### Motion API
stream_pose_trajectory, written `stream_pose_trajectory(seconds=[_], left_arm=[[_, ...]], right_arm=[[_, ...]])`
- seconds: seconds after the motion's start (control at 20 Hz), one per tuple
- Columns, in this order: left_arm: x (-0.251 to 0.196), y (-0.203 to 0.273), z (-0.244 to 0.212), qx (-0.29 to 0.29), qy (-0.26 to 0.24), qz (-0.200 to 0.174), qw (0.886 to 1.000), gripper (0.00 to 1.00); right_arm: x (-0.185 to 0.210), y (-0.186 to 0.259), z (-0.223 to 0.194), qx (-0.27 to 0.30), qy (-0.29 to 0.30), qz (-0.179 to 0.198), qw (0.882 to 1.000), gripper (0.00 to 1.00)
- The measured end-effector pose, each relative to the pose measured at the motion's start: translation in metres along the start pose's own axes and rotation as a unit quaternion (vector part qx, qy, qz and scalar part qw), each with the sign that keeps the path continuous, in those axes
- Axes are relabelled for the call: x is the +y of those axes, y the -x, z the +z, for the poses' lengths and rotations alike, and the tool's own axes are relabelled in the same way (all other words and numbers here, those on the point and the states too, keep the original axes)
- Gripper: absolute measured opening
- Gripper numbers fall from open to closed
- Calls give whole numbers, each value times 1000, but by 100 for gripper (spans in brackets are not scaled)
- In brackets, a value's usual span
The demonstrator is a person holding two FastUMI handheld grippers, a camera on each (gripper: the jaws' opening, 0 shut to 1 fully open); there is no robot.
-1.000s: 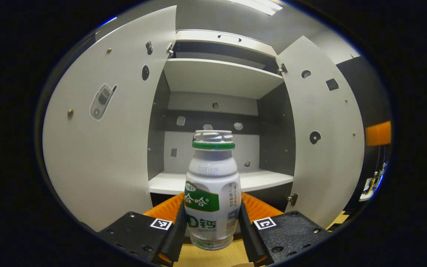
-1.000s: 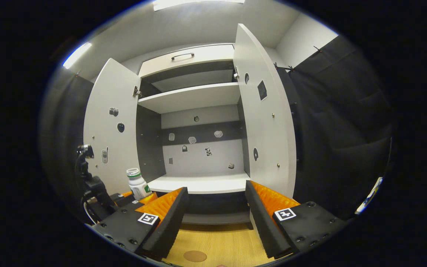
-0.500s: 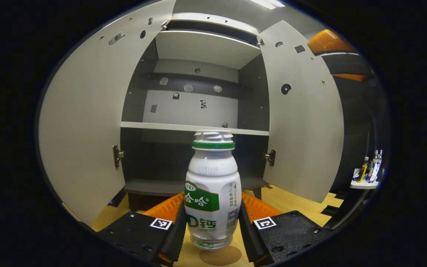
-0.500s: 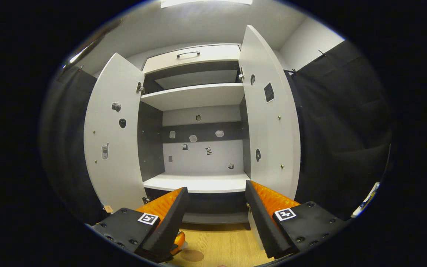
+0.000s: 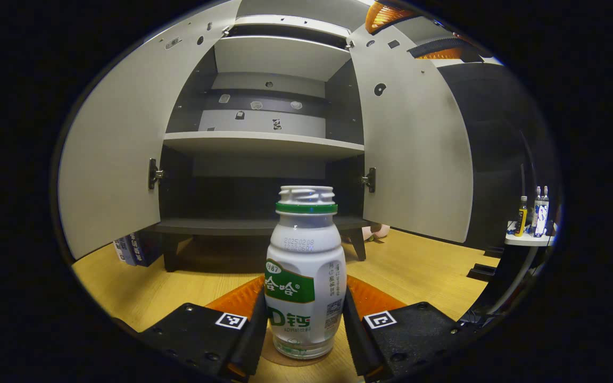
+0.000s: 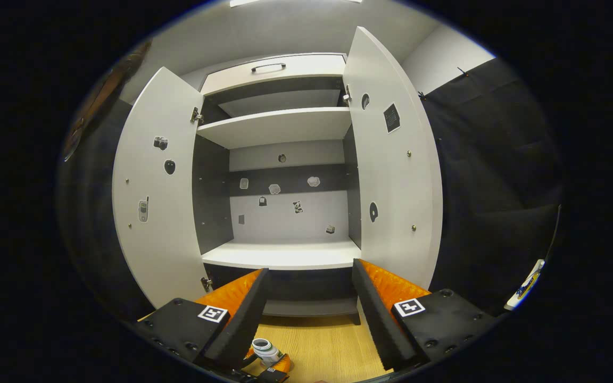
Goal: Grasp the bottle in the cabinet with the left hand and place it on the coaster, then close the right door with the right hand and the left door with the left hand.
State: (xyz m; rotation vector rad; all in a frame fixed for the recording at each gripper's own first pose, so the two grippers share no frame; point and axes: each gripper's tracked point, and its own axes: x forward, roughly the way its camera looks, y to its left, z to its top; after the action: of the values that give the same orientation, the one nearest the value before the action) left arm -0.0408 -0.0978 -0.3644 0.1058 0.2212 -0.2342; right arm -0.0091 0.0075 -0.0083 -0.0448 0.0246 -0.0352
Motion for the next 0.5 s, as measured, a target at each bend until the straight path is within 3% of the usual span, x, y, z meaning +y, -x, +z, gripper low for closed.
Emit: stream_pose_trajectory(seconds=[0.15,0.2,0.25,0.3,0.4,0.45,0.5], left_arm=[[10,-1,-7,2,4,21,1000,66],[9,-1,-6,-3,1,19,1000,66],[8,-1,-7,-6,-9,15,1000,66],[8,0,-8,-8,-19,12,1000,66],[8,0,-7,-15,-26,10,1000,66],[8,-1,-6,-18,-26,8,999,67],[7,-1,-6,-19,-24,9,999,67]], right_arm=[[-2,-2,-4,8,6,-2,1000,98],[-2,-2,-5,8,7,-2,1000,92],[-2,-2,-6,10,9,-2,1000,98],[-1,-2,-8,12,11,-1,1000,92],[0,-4,-11,16,13,3,1000,92],[0,-4,-13,19,14,3,1000,98],[0,-5,-14,20,13,4,1000,92]])
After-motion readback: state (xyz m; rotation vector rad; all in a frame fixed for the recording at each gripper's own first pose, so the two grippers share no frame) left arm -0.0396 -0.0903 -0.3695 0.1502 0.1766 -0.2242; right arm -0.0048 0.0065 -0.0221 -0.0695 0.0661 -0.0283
